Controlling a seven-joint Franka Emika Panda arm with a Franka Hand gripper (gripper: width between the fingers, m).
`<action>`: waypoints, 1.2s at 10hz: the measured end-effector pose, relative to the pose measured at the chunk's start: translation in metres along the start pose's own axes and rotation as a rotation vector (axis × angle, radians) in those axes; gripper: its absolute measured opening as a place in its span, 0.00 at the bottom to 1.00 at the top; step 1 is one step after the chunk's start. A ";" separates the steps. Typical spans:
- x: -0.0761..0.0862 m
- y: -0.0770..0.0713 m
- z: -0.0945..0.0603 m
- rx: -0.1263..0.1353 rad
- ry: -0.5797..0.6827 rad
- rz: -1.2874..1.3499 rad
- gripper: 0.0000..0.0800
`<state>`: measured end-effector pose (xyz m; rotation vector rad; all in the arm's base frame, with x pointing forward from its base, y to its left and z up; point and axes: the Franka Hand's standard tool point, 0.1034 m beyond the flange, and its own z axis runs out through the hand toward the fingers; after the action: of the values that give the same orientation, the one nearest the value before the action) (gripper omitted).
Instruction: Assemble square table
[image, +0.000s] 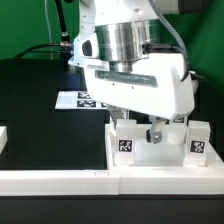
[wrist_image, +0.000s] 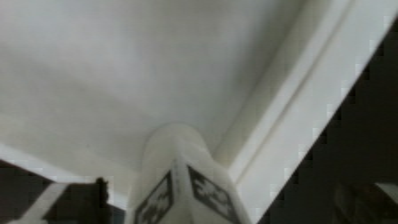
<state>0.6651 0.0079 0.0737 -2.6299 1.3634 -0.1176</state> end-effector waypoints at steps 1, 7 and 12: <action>0.001 0.002 0.001 -0.003 0.001 -0.052 0.81; 0.012 0.004 0.000 -0.076 -0.022 -0.702 0.81; 0.013 0.006 0.001 -0.079 -0.015 -0.482 0.40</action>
Offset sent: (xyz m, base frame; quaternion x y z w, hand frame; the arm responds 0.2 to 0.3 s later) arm 0.0000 0.0000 0.0000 0.0000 0.0000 -0.1938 0.9810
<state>0.6680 -0.0065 0.0710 -2.9637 0.7167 -0.1073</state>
